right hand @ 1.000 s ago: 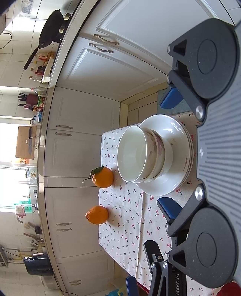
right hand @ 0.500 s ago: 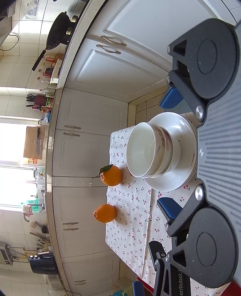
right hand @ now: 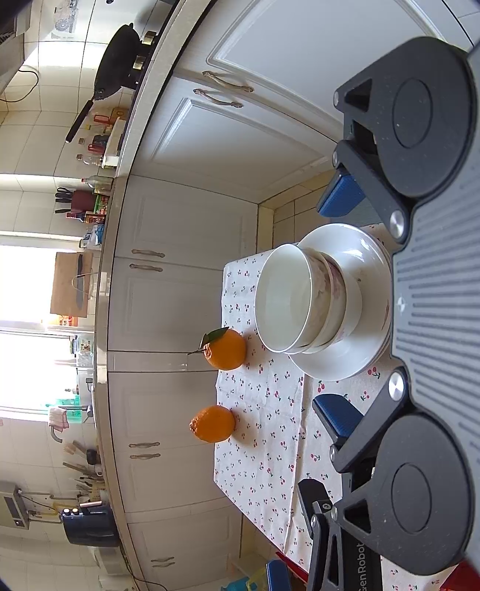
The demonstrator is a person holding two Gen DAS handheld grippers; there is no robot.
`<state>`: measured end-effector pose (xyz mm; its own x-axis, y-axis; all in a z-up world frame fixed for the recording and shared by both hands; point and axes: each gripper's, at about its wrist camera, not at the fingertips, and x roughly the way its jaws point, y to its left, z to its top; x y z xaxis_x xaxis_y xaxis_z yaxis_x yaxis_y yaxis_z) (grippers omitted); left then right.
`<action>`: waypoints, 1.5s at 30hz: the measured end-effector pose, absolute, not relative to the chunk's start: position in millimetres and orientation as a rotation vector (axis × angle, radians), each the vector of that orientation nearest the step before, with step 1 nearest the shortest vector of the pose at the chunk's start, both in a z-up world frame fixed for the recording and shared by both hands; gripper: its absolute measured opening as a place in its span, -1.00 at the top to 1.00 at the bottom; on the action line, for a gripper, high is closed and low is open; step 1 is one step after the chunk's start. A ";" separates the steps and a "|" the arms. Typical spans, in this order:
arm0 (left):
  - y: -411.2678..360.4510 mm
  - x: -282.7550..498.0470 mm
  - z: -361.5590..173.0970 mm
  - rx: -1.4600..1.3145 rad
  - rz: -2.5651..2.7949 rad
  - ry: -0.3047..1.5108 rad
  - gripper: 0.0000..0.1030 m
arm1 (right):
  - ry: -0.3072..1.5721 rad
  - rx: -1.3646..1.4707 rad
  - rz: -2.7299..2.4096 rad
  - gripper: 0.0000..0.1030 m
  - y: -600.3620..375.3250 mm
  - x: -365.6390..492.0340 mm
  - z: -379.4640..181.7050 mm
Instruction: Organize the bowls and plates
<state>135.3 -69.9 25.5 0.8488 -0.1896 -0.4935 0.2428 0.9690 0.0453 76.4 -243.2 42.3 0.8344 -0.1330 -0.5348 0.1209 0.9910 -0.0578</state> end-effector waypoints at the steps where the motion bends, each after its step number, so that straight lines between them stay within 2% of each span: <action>1: -69.9 135.1 25.5 0.108 -0.228 0.509 -0.99 | 0.568 -0.022 -0.134 -1.00 -243.1 76.2 42.5; 45: -69.8 136.2 25.9 0.104 -0.221 0.520 -0.98 | 0.563 -0.037 -0.135 -1.00 -239.9 74.3 44.1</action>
<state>136.2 -69.8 25.9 0.8444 -0.1830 -0.5034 0.2358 0.9709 0.0427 74.3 -239.9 44.1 0.8372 -0.1375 -0.5293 0.1172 0.9905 -0.0720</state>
